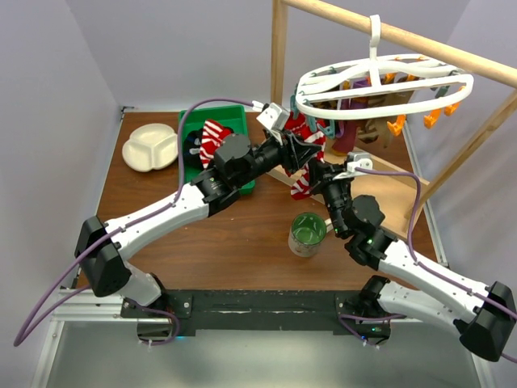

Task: Remove the socks clipped to the hanger
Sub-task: Remove the sock from the hanger.

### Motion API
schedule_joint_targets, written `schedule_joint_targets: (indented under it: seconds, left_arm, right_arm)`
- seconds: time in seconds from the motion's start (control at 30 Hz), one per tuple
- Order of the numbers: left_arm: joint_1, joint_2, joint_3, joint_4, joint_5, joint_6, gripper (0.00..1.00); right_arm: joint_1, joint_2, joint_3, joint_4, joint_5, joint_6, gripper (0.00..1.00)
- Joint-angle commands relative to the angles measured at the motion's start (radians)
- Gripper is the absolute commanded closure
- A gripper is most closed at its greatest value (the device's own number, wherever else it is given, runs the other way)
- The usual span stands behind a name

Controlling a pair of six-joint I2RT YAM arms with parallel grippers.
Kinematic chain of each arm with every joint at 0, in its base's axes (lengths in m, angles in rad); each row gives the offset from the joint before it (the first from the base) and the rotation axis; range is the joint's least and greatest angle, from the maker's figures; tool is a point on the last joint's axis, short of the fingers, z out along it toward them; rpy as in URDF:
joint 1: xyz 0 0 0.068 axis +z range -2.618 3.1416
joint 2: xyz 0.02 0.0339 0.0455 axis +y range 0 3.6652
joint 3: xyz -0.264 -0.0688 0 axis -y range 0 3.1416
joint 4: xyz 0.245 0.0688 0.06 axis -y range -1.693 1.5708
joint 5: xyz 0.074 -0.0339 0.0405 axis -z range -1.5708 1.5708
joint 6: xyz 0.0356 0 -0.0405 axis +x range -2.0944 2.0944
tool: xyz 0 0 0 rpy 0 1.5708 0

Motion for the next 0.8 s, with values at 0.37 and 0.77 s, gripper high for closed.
schedule_joint_targets:
  seconds: [0.37, 0.77]
  left_arm:
    - [0.021, -0.128, -0.060, 0.146, -0.043, -0.027, 0.39]
    - [0.150, -0.077, -0.034, 0.227, 0.088, -0.170, 0.37]
  right_arm:
    - [-0.002, -0.019, 0.025, -0.024, -0.011, 0.016, 1.00]
    - [-0.002, -0.019, 0.053, -0.058, -0.030, 0.023, 1.00]
